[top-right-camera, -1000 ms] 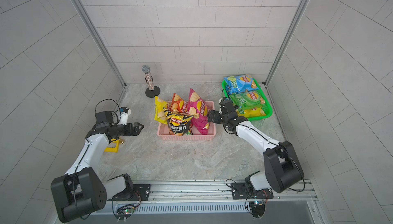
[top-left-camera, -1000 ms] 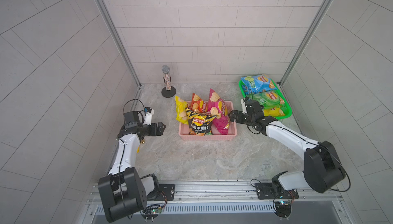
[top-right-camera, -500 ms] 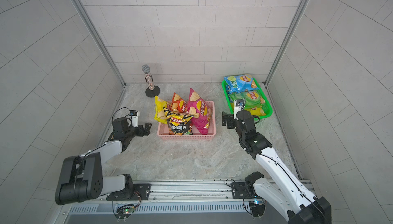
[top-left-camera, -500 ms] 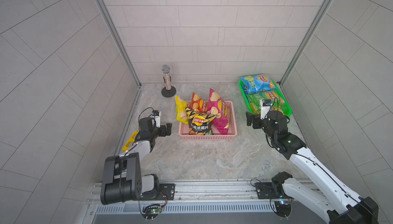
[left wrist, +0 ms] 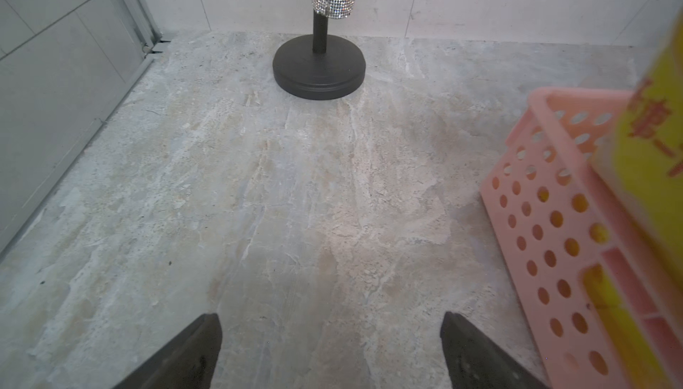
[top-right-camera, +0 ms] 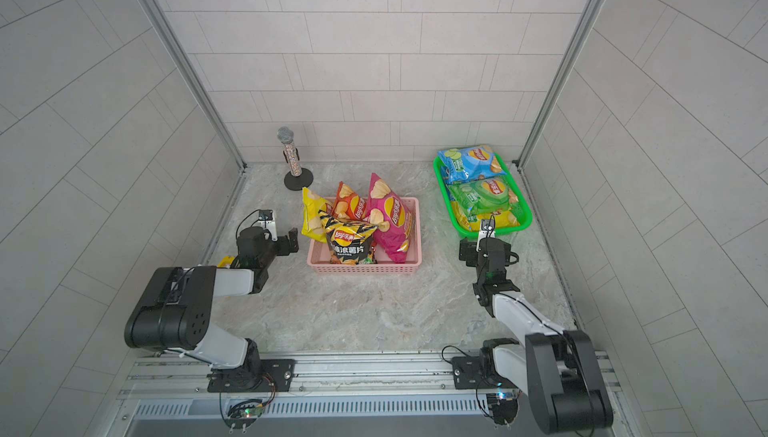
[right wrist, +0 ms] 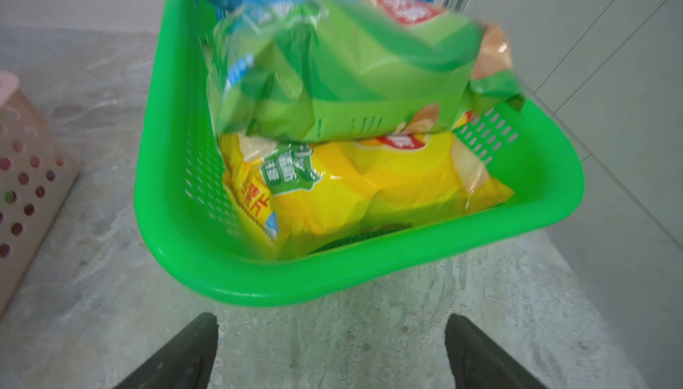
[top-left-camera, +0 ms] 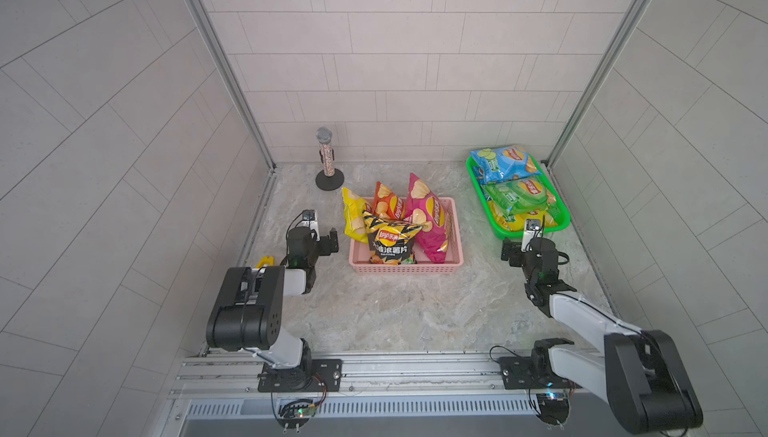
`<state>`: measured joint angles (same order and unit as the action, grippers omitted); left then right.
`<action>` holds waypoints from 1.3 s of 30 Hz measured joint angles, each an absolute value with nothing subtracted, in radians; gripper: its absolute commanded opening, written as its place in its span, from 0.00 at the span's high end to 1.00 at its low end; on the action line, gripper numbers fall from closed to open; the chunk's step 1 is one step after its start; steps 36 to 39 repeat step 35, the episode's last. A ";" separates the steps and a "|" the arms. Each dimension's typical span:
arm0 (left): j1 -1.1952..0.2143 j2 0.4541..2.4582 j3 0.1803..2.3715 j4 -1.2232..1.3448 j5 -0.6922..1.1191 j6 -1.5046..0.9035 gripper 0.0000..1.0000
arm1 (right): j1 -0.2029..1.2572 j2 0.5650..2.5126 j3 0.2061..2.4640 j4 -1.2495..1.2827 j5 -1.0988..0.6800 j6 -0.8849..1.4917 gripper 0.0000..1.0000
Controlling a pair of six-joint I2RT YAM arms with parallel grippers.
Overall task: Put the potato chips into the basket
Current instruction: Reset both arms
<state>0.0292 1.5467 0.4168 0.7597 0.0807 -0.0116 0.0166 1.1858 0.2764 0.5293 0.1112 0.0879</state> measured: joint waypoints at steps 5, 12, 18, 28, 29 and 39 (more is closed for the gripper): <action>0.014 1.544 0.422 0.748 0.024 -0.011 0.00 | 0.007 1.436 0.260 0.850 0.068 0.074 0.00; 0.009 1.543 0.425 0.744 -0.007 -0.010 0.00 | 0.005 1.561 0.323 0.926 0.049 0.068 0.00; 0.008 1.543 0.428 0.743 -0.013 -0.010 0.00 | 0.004 1.561 0.342 0.943 0.041 0.063 0.00; 0.008 1.543 0.428 0.743 -0.015 -0.010 0.00 | 0.004 1.562 0.355 0.920 0.053 0.067 0.00; 0.008 1.543 0.428 0.743 -0.016 -0.010 0.00 | 0.004 1.562 0.355 0.920 0.053 0.067 0.00; 0.006 1.543 0.435 0.741 -0.020 -0.010 0.00 | 0.004 1.562 0.355 0.919 0.054 0.068 0.00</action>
